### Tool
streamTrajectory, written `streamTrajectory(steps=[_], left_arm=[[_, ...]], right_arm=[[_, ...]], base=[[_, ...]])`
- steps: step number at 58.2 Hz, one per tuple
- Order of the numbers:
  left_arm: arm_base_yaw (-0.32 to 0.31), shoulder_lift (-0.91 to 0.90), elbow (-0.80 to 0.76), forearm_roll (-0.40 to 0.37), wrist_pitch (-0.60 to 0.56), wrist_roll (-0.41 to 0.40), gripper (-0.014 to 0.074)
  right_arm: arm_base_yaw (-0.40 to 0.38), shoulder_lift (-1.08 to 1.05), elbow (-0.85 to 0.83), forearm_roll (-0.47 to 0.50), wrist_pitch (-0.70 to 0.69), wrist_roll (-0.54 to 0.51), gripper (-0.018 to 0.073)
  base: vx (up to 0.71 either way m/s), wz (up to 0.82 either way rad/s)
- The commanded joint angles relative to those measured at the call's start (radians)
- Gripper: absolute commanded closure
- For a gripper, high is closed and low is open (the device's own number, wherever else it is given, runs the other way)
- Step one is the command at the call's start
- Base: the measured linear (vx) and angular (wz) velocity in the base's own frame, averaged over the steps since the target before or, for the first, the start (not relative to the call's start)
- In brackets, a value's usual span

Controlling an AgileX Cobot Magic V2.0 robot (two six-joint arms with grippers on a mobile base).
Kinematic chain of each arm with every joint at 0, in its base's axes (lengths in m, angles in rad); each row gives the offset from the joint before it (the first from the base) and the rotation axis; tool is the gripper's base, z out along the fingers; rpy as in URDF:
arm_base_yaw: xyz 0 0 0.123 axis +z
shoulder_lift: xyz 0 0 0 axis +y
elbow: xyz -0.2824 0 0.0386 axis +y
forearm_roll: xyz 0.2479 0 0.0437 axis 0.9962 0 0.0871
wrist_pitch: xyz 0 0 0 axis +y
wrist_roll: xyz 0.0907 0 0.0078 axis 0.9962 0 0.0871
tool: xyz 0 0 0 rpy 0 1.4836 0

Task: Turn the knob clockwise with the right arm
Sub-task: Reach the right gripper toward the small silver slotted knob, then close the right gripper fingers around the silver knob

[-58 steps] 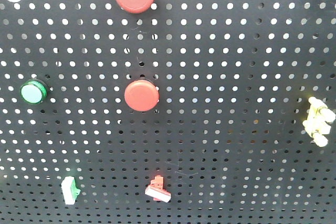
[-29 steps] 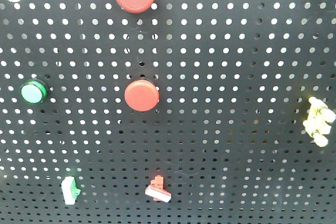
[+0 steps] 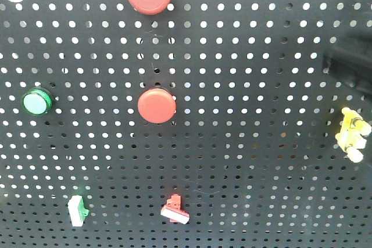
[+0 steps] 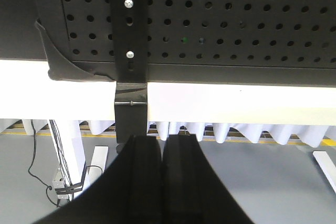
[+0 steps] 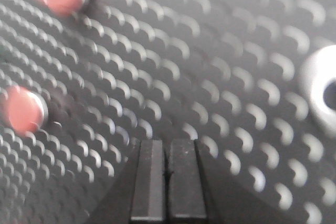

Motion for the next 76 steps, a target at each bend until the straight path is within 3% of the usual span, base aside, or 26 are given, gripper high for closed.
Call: streamTrajectory(steps=[1,12,24,31,40,53,62,76], left_arm=[[0.002,-0.010,0.010,-0.007,-0.073,-0.007,0.0603],[0.002,-0.010,0.010,-0.007,-0.073,-0.007,0.0603],[0.002,-0.010,0.010,-0.007,-0.073,-0.007,0.0603],[0.002,-0.010,0.010,-0.007,-0.073,-0.007,0.0603],[0.002,-0.010,0.010,-0.007,-0.073,-0.007,0.0603],[0.002,-0.010,0.010,-0.007,-0.073,-0.007,0.0603],[0.002,-0.010,0.010,-0.007,-0.073,-0.007,0.0603],[0.002,-0.010,0.010,-0.007,-0.073,-0.007,0.0603]], right_arm=[[0.004,-0.014,-0.032,0.006,-0.112,-0.041,0.0543],[0.004,-0.014,-0.032,0.005,-0.108,-0.142,0.0416],[0.004,-0.014,-0.032,0.005,-0.112,-0.161,0.0194],[0.003,-0.015,-0.039,0.014,-0.089,-0.152,0.0110],[0.000,0.019,-0.184,-0.046,0.156,-0.090,0.0137],[0.002,0.130,-0.486,-0.454,0.577,0.067,0.0207],[0.002,0.138,-0.564,-0.622,0.589,0.167,0.0207],[0.002,0.150,-0.575,-0.662,0.573,0.177,0.0207]], base=[[0.00,0.00],[0.00,0.00],[0.00,0.00],[0.00,0.00],[0.00,0.00],[0.00,0.00],[0.00,0.00],[0.00,0.00]])
